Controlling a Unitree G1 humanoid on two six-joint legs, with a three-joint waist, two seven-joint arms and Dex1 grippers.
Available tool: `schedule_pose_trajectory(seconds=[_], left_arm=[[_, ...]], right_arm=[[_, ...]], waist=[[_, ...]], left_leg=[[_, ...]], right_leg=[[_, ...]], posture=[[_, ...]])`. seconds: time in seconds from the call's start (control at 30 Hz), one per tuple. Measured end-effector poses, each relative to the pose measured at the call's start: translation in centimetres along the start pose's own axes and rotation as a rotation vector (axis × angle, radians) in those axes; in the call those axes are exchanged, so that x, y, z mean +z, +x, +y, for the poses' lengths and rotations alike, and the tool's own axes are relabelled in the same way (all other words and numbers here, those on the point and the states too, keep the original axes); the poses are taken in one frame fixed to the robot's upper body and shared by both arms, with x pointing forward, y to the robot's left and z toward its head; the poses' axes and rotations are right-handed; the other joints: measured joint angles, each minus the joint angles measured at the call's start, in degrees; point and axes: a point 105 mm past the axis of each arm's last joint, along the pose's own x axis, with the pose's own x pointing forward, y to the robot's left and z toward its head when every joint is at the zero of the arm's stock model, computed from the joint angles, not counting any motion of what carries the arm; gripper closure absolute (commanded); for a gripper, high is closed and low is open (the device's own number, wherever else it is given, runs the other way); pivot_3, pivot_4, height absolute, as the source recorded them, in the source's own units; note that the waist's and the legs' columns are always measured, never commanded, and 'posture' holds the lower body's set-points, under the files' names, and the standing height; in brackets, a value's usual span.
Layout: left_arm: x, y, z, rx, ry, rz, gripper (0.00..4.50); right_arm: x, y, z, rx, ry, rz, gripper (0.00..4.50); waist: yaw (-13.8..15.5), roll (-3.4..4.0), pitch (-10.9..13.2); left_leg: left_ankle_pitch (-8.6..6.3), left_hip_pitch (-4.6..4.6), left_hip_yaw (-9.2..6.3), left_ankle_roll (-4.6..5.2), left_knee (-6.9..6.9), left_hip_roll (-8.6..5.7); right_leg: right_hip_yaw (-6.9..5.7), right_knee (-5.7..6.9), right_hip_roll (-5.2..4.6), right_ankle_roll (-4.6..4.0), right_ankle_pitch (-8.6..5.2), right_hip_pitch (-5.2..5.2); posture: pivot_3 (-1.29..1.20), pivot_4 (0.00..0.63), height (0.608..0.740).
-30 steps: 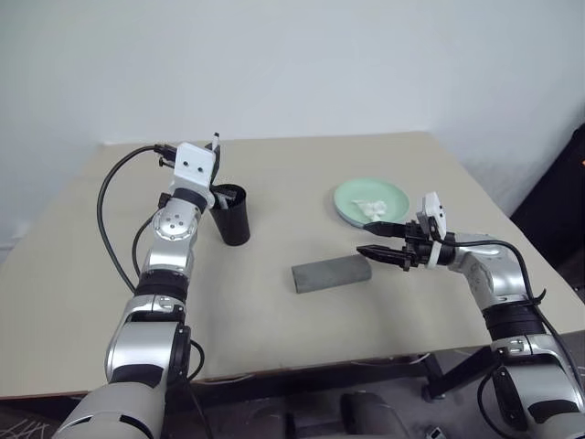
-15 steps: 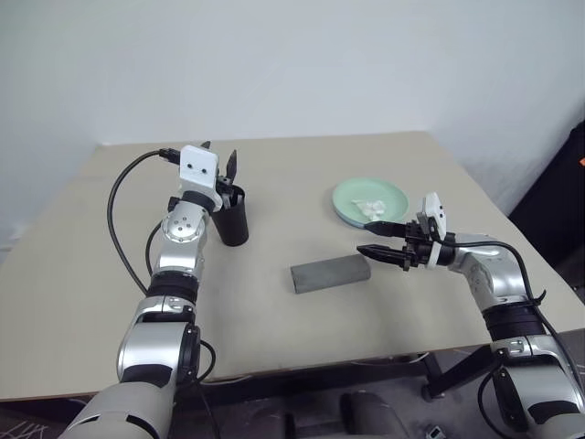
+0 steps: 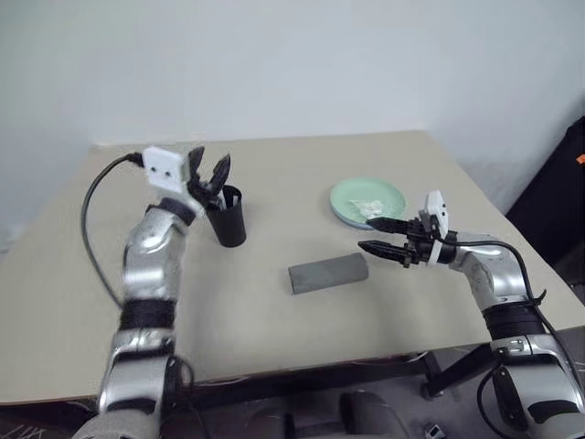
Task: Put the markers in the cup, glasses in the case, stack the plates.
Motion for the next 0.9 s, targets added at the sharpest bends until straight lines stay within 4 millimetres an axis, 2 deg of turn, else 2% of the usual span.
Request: schedule_pose_trajectory(seconds=[0.1, 0.17, 0.3, 0.43, 0.67, 0.8, 0.9], left_arm=[[-0.1, -2.9, -2.6, -0.154, -0.007, 0.082, 1.90], [-1.0, -4.7, -4.3, -0.235, -0.008, 0.156, 1.90], [-3.2, -6.4, -6.4, -0.299, 0.010, 0.257, 1.90], [-4.6, -6.9, -6.4, -0.286, 0.049, 0.304, 1.90], [-8.1, -7.6, -4.5, -0.216, 0.065, 0.382, 1.90], [-8.9, -7.9, -4.3, -0.224, 0.071, 0.391, 1.90], [-9.2, -8.2, -4.5, -0.229, 0.075, 0.389, 1.90]], right_arm=[[0.2, -0.3, -0.3, -0.017, -0.003, -0.009, 1.22], [0.0, -0.5, -0.4, -0.025, 0.002, -0.003, 1.22], [-0.5, -1.3, -0.9, -0.045, 0.012, 0.019, 1.22], [-1.3, -2.0, -1.4, -0.071, 0.025, 0.044, 1.22], [-2.7, -3.6, -1.7, -0.119, 0.016, 0.091, 1.22], [-3.5, -5.3, -1.5, -0.155, 0.031, 0.134, 1.22], [-3.0, -6.3, -1.8, -0.181, 0.016, 0.150, 1.22]], waist=[[0.2, 0.00, 0.0], [0.2, 0.01, 0.0], [0.2, 0.03, 0.0], [0.2, 0.03, 0.0], [0.2, 0.13, 0.0], [0.3, 0.13, 0.0], [0.2, 0.13, 0.0]], left_leg=[[-0.01, 0.02, 0.00, -0.01, 0.00, 0.06], [-0.02, 0.04, 0.00, -0.04, 0.00, 0.12], [-0.07, 0.10, 0.00, -0.18, 0.05, 0.10], [-0.05, 0.15, 0.00, -0.22, 0.06, 0.05], [-0.01, 0.07, 0.08, -0.13, 0.02, 0.03], [0.01, 0.02, 0.10, -0.05, -0.03, 0.02], [-0.01, 0.06, 0.06, -0.07, -0.03, 0.05]], right_leg=[[-0.01, -0.03, -0.02, -0.09, -0.06, 0.05], [-0.01, -0.05, -0.05, -0.13, -0.09, 0.08], [0.02, -0.08, -0.06, -0.14, -0.09, 0.11], [-0.01, -0.06, -0.03, -0.15, -0.08, 0.09], [-0.03, -0.07, -0.02, -0.16, -0.08, 0.02], [-0.03, -0.08, -0.06, -0.16, -0.08, -0.02], [0.01, -0.09, -0.06, -0.16, -0.08, -0.04]], posture=[[0.00, 0.000, 0.740], [0.00, 0.000, 0.740], [0.00, 0.000, 0.740], [0.00, 0.000, 0.740], [0.00, 0.000, 0.740], [0.00, 0.000, 0.740], [0.00, 0.000, 0.740]])
